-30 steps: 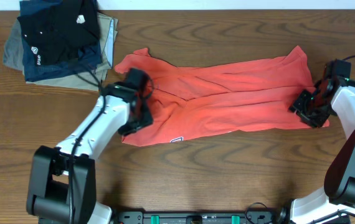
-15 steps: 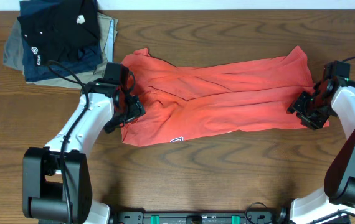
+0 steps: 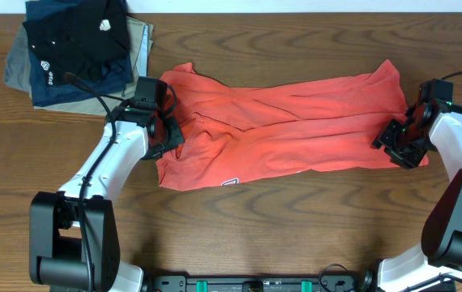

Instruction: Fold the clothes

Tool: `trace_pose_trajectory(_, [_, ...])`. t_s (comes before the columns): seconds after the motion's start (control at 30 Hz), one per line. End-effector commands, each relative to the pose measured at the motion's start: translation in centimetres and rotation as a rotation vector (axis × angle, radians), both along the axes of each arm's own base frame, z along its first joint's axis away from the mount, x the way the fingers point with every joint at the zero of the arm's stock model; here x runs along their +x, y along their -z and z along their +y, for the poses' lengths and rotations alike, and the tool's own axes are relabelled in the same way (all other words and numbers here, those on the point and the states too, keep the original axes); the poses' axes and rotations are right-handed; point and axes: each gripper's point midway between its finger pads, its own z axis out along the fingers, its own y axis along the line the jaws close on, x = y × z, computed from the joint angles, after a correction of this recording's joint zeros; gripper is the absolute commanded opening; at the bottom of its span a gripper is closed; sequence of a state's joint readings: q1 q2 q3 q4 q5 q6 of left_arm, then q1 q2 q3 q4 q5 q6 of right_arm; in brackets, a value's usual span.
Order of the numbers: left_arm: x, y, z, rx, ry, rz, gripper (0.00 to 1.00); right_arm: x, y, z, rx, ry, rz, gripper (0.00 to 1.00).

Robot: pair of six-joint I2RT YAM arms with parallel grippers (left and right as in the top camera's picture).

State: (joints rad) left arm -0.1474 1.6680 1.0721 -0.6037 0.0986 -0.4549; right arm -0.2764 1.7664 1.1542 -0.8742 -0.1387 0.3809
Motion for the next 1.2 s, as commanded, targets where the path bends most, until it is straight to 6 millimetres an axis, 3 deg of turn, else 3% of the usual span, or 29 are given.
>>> trace_pose_trajectory(0.0, [1.0, -0.4, 0.1, 0.003, 0.012, -0.045, 0.10, -0.2, 0.3, 0.4, 0.001, -0.028, 0.008, 0.57])
trace_pose_trajectory(0.27, [3.7, -1.5, -0.3, -0.013, 0.011, -0.162, 0.07, -0.2, 0.3, 0.4, 0.000, -0.035, 0.009, 0.56])
trace_pose_trajectory(0.3, [3.5, -1.4, -0.3, -0.012, 0.011, -0.156, 0.15, -0.2, 0.3, 0.5, 0.001, -0.035, 0.010, 0.56])
trace_pose_trajectory(0.33, [3.3, -1.3, -0.1, -0.001, 0.008, -0.145, 0.30, -0.2, 0.3, 0.4, 0.001, -0.035, 0.010, 0.56])
trace_pose_trajectory(0.37, [3.1, -1.1, 0.4, 0.027, -0.001, -0.135, 0.55, -0.2, 0.3, 0.4, 0.000, -0.035, 0.010, 0.57])
trace_pose_trajectory(0.4, [2.8, -1.1, 1.0, 0.055, -0.011, -0.125, 0.65, -0.2, 0.3, 0.4, -0.001, -0.040, 0.009, 0.57])
trace_pose_trajectory(0.53, [2.2, -2.3, 2.1, 0.095, 0.008, -0.088, 0.70, -0.2, 0.3, 0.3, -0.009, -0.057, 0.007, 0.59])
trace_pose_trajectory(0.8, [2.3, -7.9, 2.4, 0.092, 0.009, -0.157, 0.70, -0.1, 0.3, 0.3, -0.010, -0.056, 0.004, 0.59])
trace_pose_trajectory(0.93, [-0.1, -6.3, 2.6, 0.085, -0.023, -0.046, 0.68, -0.1, 0.3, 0.3, -0.010, -0.056, 0.003, 0.60])
trace_pose_trajectory(1.17, [-2.2, 0.0, 2.3, 0.085, 0.000, 0.151, 0.67, -0.3, 0.3, 0.4, -0.007, -0.057, 0.012, 0.60])
